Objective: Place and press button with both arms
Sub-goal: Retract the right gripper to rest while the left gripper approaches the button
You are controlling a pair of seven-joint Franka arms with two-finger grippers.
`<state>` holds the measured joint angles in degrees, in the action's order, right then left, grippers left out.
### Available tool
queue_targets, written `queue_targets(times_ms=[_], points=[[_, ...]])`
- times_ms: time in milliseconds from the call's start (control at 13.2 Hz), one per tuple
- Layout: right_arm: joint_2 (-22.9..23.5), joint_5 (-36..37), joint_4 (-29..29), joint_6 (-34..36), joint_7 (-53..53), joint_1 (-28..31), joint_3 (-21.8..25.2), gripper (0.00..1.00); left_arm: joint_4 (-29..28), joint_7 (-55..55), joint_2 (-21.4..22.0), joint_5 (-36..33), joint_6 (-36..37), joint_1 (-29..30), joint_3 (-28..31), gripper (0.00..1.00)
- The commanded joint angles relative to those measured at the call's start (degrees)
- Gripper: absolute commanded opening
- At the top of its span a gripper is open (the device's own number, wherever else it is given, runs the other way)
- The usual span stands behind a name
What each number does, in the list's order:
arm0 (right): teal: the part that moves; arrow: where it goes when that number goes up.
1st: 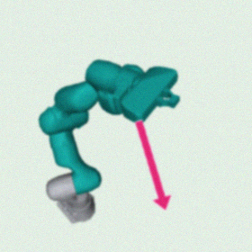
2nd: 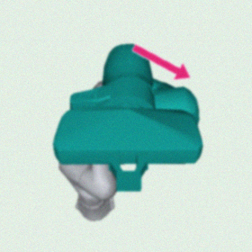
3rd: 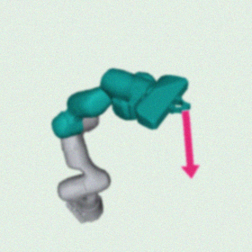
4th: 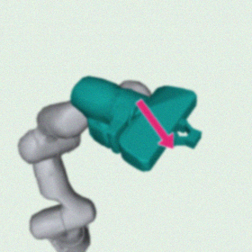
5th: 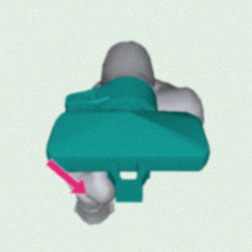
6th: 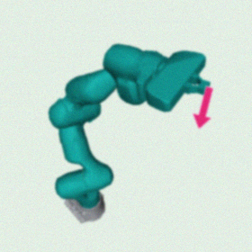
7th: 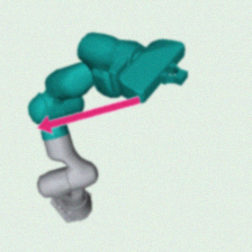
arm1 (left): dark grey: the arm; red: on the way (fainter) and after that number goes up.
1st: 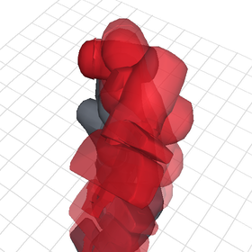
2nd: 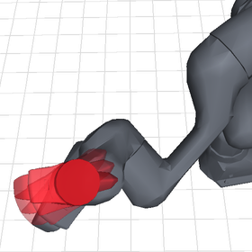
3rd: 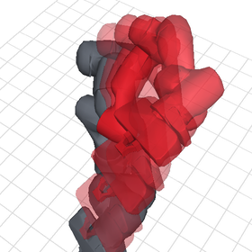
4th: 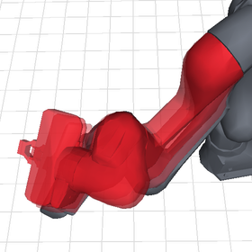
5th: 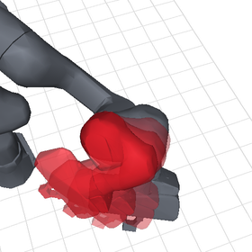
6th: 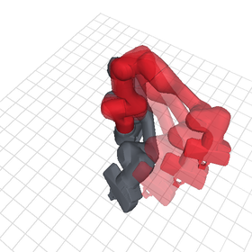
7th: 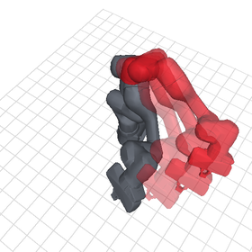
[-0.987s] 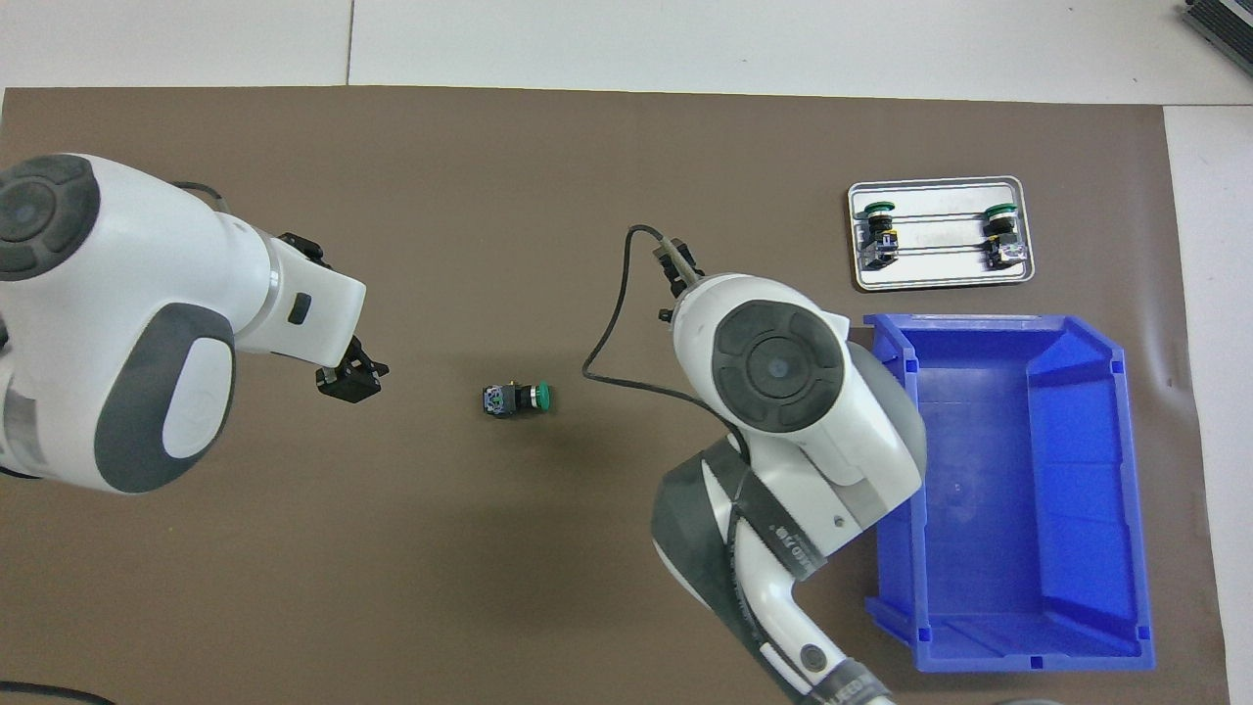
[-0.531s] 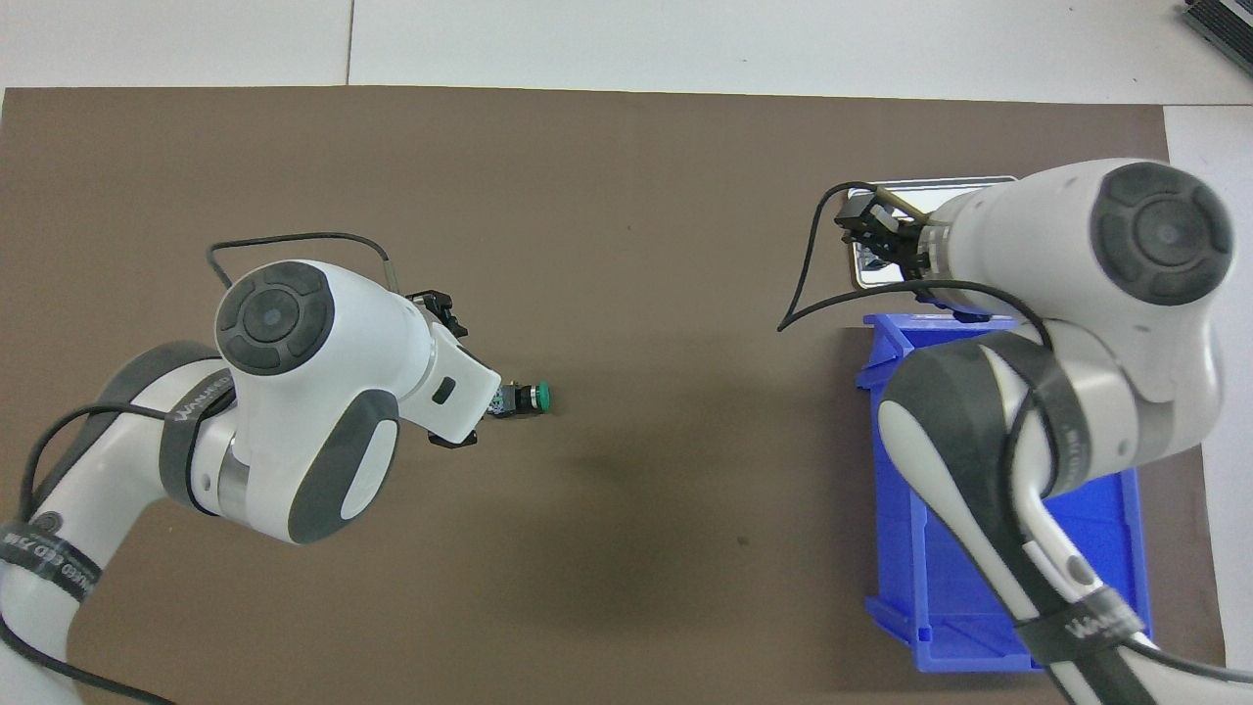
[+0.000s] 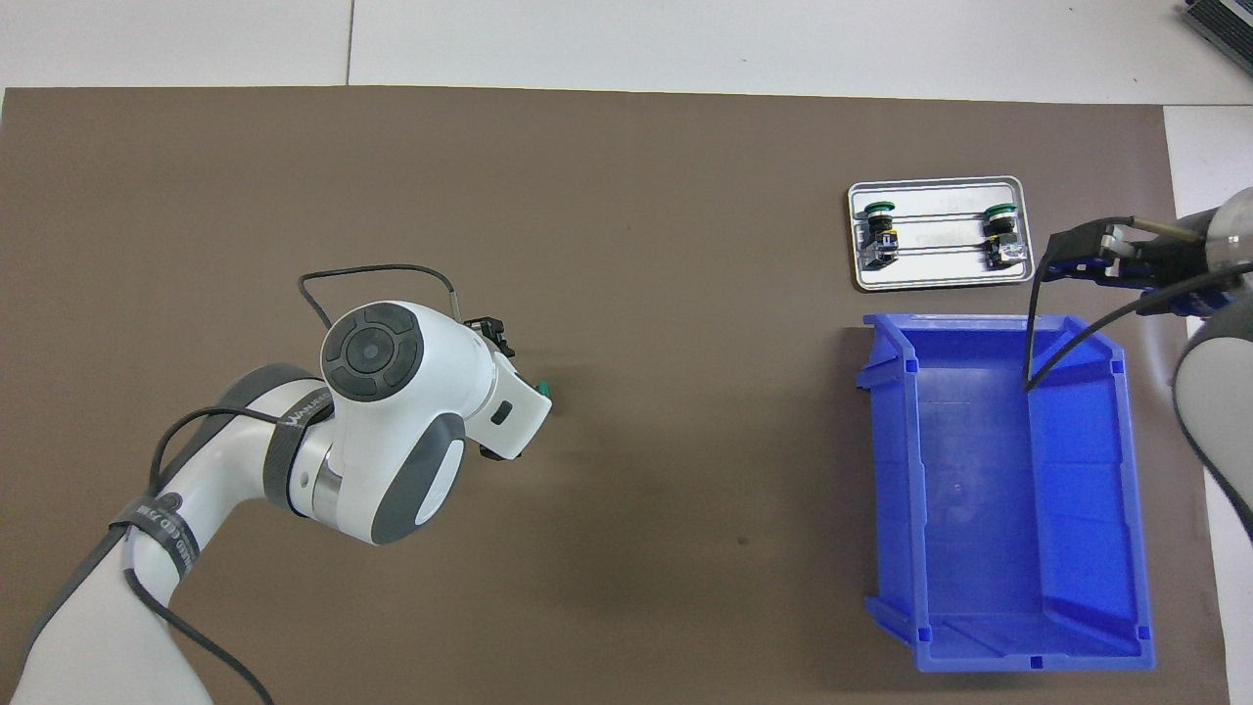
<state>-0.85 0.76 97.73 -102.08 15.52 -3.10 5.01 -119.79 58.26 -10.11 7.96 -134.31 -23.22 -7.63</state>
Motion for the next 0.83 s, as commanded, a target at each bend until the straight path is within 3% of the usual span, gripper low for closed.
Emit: queue_targets(times_ms=[0, 152, 304, 455, 759], points=[[-2.03, -0.15, -4.74, 7.32, -4.35, 0.64, -0.18, 1.00, -0.53, -3.84, -2.63, 1.62, -5.16, -3.49, 1.04, 0.99], [-4.24, 0.03, -6.05, 10.57, -4.79, 0.72, 0.70, 1.00, -0.53, -4.12, -2.72, 1.62, -5.08, -3.50, 1.04, 0.97], [-3.37, 1.34, -11.24, 16.46, -10.04, 1.25, 0.53, 1.00, -1.49, -3.94, -2.55, 1.62, -5.43, -3.32, 1.13, 0.97], [-3.11, 1.00, -10.81, 17.27, -16.28, 2.74, 0.35, 1.00, -1.85, -4.12, -2.63, 1.62, -5.43, -3.50, 1.13, 0.96], [-1.79, 0.29, -11.07, 17.27, -17.45, 2.40, -0.09, 1.00, -4.48, -4.03, -2.90, 1.70, -10.07, -3.50, 1.13, 0.92]])
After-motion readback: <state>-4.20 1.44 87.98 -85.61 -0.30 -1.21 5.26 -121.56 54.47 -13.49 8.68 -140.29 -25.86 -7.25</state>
